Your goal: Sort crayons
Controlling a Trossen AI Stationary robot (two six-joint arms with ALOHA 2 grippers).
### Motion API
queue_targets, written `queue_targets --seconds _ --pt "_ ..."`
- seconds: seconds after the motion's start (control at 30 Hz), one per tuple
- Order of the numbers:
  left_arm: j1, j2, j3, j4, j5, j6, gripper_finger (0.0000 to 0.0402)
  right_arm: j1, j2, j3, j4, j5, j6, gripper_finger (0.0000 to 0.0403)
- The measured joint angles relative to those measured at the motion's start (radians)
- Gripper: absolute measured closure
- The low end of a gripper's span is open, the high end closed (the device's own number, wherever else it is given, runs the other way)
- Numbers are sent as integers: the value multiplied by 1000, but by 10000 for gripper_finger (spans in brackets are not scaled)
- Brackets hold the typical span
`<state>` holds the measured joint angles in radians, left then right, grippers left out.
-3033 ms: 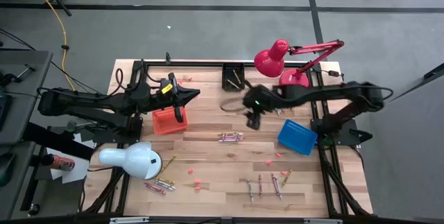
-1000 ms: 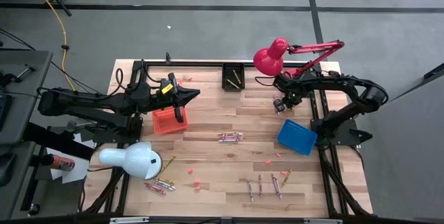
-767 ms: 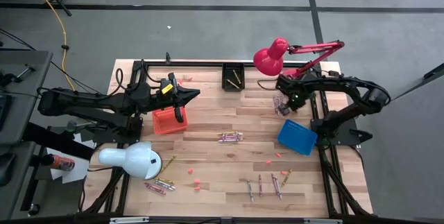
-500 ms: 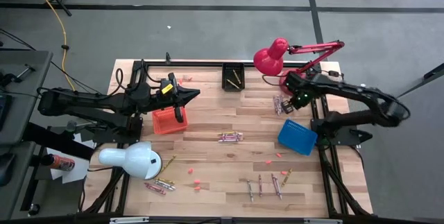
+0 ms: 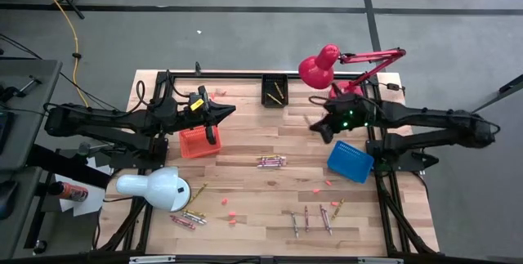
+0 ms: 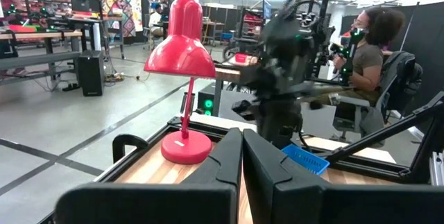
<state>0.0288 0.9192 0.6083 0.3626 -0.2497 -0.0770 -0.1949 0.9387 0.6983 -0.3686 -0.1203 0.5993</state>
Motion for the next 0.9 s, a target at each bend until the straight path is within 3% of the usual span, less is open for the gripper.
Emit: queue_targets --seconds 0.17,0.3,0.73,0.9 --pt "0 0 0 0 0 -20 398 128 76 0 396 58 -168 402" --pt "0 0 0 0 0 -39 398 157 112 0 563 107 -241 402" --pt "0 0 0 0 0 -50 398 157 120 3 565 137 -229 401" --pt "0 0 0 1 0 -50 398 154 247 133 375 211 -273 402"
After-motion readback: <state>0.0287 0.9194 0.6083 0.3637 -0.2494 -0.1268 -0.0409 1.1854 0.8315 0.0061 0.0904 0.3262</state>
